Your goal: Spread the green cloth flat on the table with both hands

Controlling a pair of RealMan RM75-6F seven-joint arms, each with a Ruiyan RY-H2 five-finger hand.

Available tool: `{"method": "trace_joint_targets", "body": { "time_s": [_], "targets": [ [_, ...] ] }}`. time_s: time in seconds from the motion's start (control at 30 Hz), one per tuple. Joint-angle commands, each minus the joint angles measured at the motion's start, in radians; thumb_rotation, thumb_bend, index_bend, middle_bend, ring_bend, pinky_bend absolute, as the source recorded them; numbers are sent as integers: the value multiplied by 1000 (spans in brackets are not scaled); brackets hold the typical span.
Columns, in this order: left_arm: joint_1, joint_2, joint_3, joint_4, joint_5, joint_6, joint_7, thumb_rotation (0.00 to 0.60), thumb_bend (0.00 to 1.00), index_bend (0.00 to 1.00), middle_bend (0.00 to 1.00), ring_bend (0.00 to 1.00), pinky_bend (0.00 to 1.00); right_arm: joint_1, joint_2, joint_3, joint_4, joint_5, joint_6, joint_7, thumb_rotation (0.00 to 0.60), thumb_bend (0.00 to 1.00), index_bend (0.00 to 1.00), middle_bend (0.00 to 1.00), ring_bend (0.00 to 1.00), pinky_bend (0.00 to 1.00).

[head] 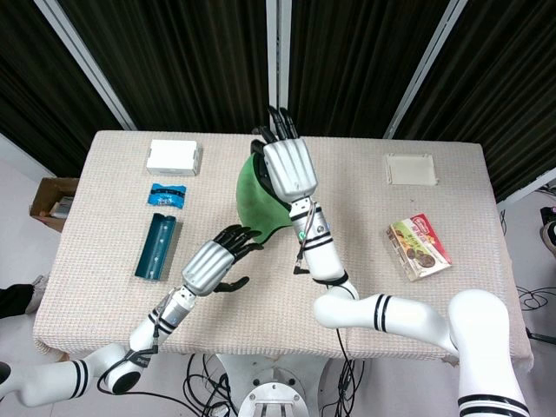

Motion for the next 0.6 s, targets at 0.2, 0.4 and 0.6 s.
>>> {"method": "trace_joint_targets", "body": {
  "time_s": [0.2,0.4,0.6],
  "targets": [
    [-18,-18,5,13,-19,4,14,600,253,256,136,117,133,0,5,-6,-2,9,-2,9,600,612,749,287,0,0],
    [-38,-42,0,55,-42,-9,66,600,254,255,170,149,166,9,4,-2,3,20,-2,7,600,612,748,287,0,0],
    [-42,-120,-16,137,-49,47,163,600,254,256,349,351,395,33,1,24,21,55,2,-21,600,612,748,287,0,0]
  ]
}}
